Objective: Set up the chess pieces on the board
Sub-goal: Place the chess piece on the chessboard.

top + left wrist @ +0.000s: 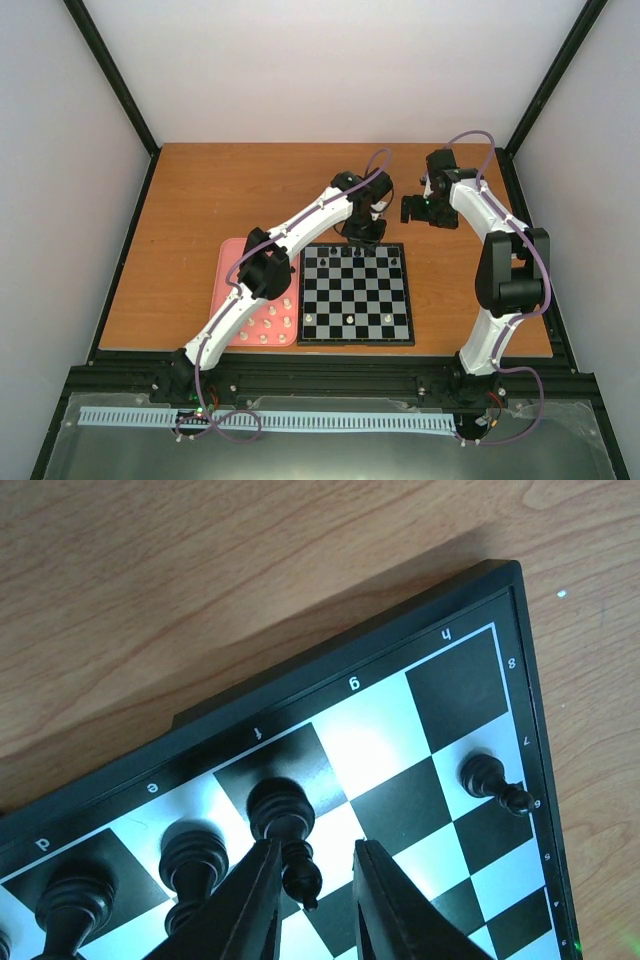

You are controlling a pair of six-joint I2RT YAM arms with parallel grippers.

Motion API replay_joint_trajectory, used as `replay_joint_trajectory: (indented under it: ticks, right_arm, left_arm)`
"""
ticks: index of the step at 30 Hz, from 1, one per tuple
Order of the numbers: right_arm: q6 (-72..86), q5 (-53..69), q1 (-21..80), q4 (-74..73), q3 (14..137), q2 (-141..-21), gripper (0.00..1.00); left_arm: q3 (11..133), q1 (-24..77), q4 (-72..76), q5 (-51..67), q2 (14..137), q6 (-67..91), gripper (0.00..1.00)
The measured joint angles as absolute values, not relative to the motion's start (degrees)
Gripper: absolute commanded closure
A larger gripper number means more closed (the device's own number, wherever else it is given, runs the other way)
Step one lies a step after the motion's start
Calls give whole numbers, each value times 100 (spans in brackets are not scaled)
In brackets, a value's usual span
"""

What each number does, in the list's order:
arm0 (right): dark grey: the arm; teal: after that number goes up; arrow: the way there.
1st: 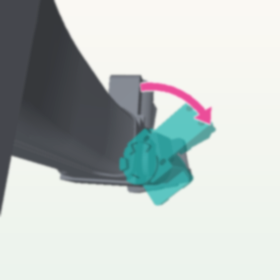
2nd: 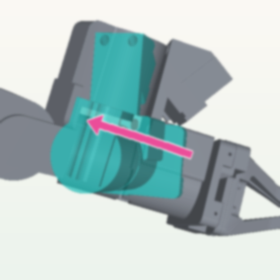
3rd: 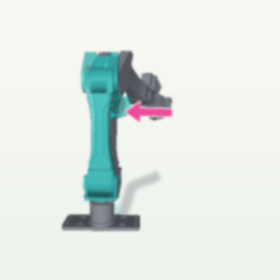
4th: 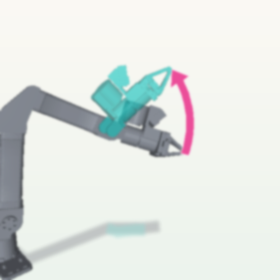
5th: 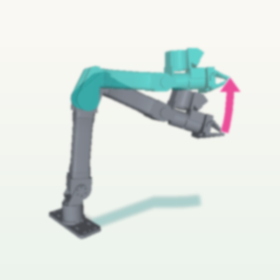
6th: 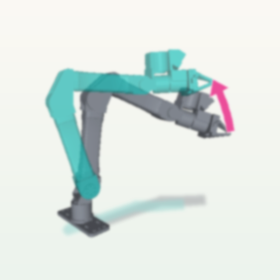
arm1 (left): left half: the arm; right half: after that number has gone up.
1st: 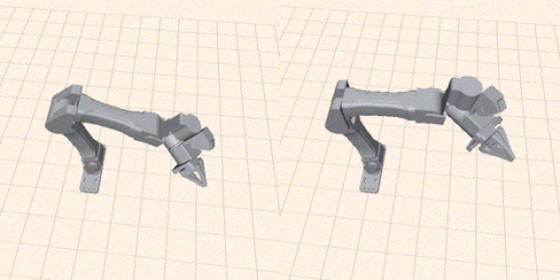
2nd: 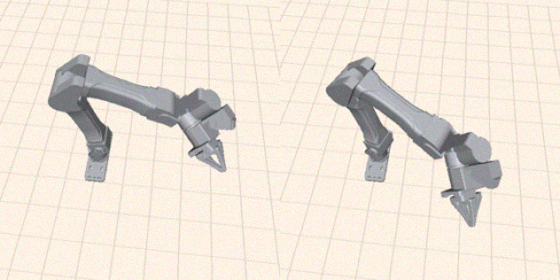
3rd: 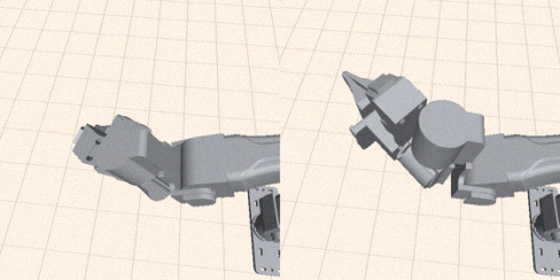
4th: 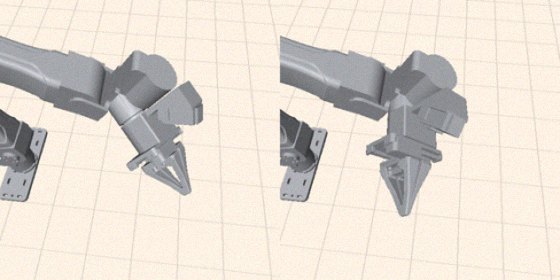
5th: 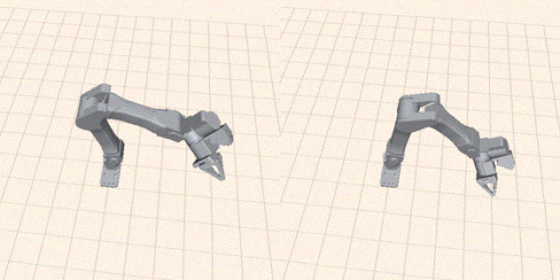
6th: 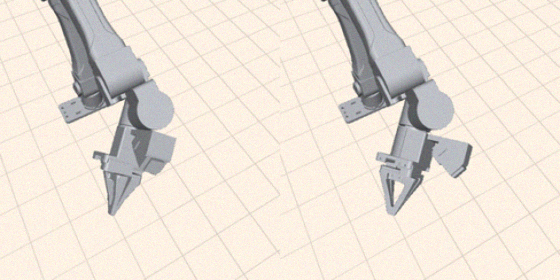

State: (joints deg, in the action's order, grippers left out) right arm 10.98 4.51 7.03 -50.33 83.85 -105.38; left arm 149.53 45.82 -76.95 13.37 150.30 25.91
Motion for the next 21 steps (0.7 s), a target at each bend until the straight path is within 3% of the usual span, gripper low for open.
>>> replay_joint_trajectory:
  ticks: [21]
  right_arm:
    - [1098,497,703,-5033,8385,-10538,0]
  left_arm:
    - [14953,4560,-7524,1302,15030,2596,77]
